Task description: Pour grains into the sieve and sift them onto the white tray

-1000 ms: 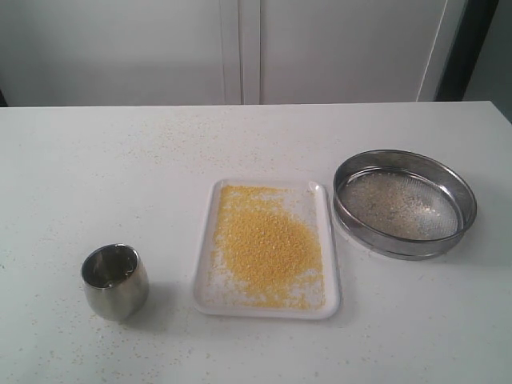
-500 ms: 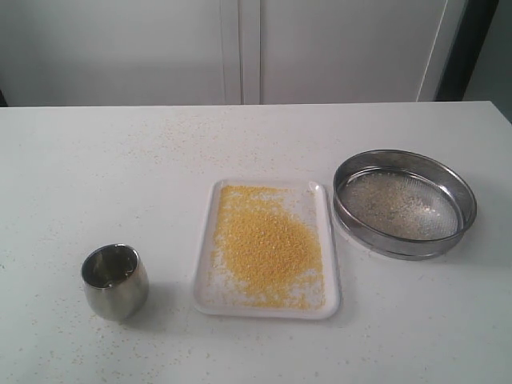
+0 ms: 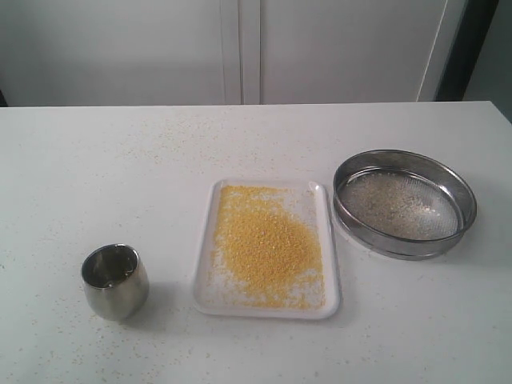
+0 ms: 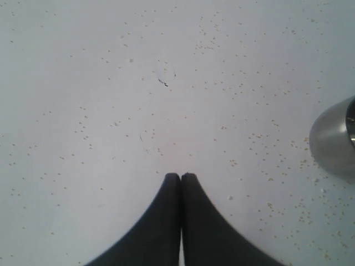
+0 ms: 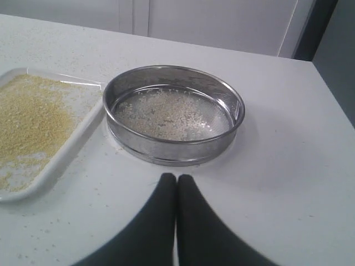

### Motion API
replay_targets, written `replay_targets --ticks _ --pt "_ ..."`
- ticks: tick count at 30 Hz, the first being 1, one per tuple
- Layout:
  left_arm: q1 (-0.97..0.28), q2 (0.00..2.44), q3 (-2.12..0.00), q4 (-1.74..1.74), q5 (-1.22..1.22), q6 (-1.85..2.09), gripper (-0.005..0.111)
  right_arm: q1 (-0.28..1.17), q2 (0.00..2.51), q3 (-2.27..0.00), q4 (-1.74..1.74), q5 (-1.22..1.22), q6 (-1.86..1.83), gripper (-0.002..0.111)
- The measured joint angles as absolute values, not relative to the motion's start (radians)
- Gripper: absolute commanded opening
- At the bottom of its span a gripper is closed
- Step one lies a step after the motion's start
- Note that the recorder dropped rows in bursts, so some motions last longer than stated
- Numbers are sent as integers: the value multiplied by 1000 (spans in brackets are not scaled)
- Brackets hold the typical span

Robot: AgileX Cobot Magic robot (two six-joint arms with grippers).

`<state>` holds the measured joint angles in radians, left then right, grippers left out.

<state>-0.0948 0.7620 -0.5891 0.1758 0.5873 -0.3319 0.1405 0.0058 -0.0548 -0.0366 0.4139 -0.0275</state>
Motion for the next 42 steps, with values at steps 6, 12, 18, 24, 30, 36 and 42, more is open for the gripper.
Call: replay_targets --ticks 6,12,18,24,30,36,42 --pt "-95 762 -589 176 587 -332 0 140 6 -15 -39 390 -27 0" --pt "-95 762 -589 176 587 -332 0 140 6 -7 -39 373 -27 0" --pt "-95 762 -589 176 587 -332 0 140 6 -7 -39 364 -27 0" --pt "-95 762 -589 176 587 -332 0 140 6 -7 -39 364 -27 0" --pt "-95 762 -589 176 587 -332 0 140 6 -7 -39 364 -26 0" --pt "-95 762 -589 176 587 -332 0 140 6 -7 -39 364 -26 0" --pt "-95 762 -589 176 587 -332 0 140 6 -7 -39 364 -26 0"
